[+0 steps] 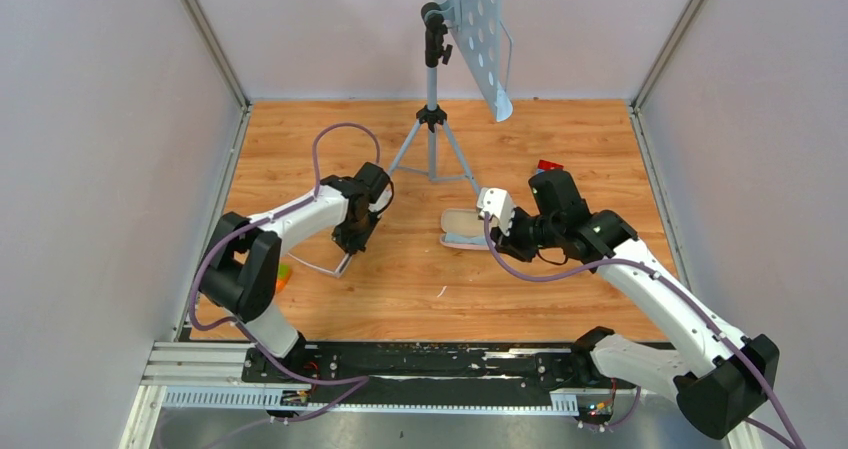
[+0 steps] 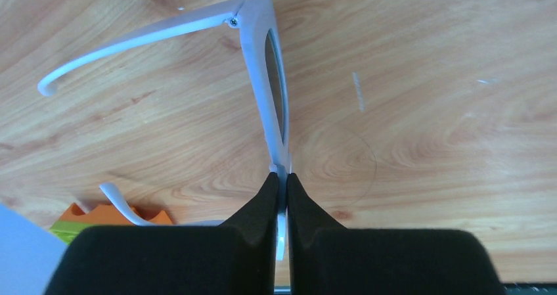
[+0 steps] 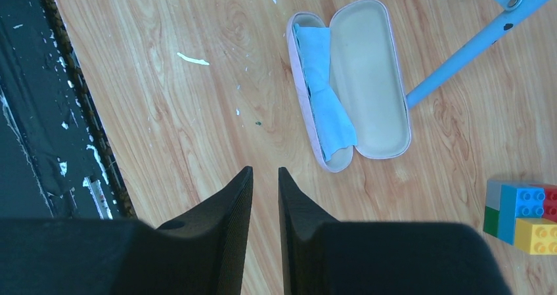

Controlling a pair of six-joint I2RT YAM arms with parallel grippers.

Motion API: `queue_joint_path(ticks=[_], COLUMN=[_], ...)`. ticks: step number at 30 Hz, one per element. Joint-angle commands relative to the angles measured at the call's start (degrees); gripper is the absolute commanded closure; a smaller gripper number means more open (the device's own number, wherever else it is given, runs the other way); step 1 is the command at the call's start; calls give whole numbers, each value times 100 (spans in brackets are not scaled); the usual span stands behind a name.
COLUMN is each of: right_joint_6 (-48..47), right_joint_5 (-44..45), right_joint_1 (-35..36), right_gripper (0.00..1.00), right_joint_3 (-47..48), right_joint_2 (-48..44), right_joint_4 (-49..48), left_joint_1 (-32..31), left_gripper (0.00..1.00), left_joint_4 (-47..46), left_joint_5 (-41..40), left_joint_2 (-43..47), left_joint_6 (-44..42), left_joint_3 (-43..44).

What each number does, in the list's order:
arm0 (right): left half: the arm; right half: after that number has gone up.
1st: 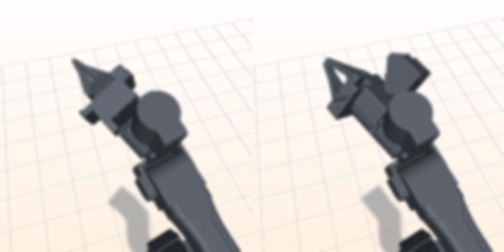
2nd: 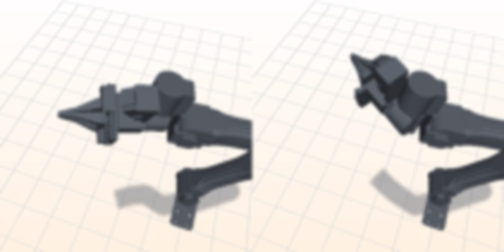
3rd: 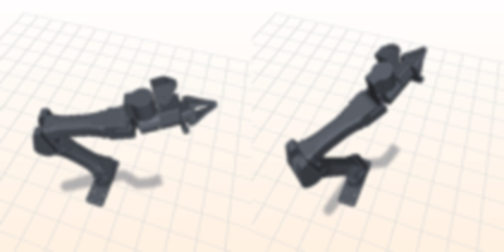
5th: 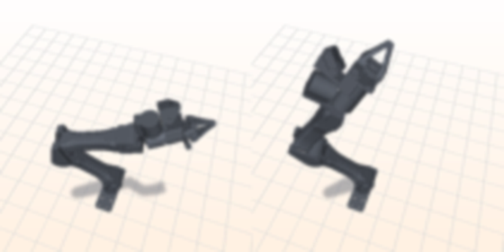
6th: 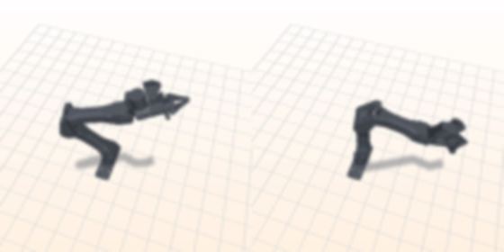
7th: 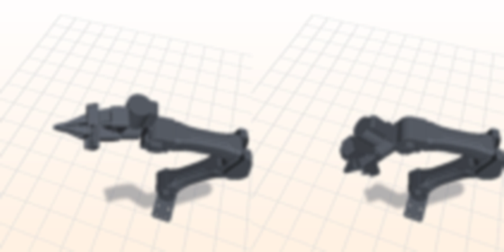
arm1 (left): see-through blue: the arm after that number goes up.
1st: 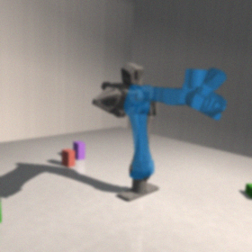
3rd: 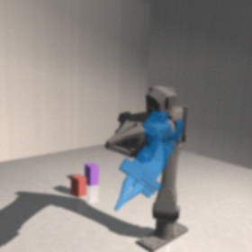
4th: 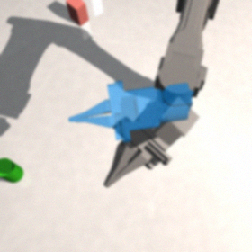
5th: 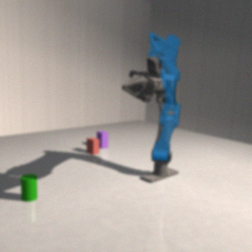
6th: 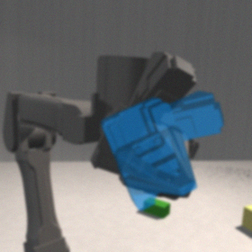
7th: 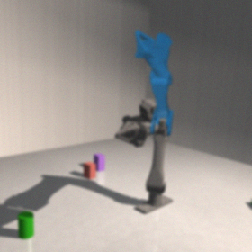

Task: Organize the sunglasses
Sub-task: Fold the sunglasses at the center of the board.

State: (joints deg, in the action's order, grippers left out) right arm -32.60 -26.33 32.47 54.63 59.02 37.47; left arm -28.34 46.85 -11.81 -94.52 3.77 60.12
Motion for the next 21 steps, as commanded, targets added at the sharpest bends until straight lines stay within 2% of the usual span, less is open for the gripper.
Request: queue_joint_path(ticks=[1,7,10,14,17,21], right_joint_6=[-29,-370,-447,-354,142,665], right_joint_5=[218,286,256,14,-392,-1364], right_joint_1=[33,33,18,-127,-337,-721], right_gripper=[76,78,78,79,80,85], right_joint_3=[36,110,379,646,851,1106], right_joint_2=[-133,-510,-342,-211,-155,73], right_joint_4=[348,815,1236,1250,922,605], left_joint_1=[-77,-880,-1323,-1756,-1988,-2172], left_gripper=[98,100,100,100,100,100], left_joint_4=[-38,-342,-586,-1030,-1548,-2636], left_joint_5=[762,2277,2831,3512,3899,4417], left_joint_2=[555,1519,1951,2718,3342,3917], left_joint_6=[-42,-122,57,191,471,1155], left_joint_3=[-28,-188,-302,-548,-879,-1303])
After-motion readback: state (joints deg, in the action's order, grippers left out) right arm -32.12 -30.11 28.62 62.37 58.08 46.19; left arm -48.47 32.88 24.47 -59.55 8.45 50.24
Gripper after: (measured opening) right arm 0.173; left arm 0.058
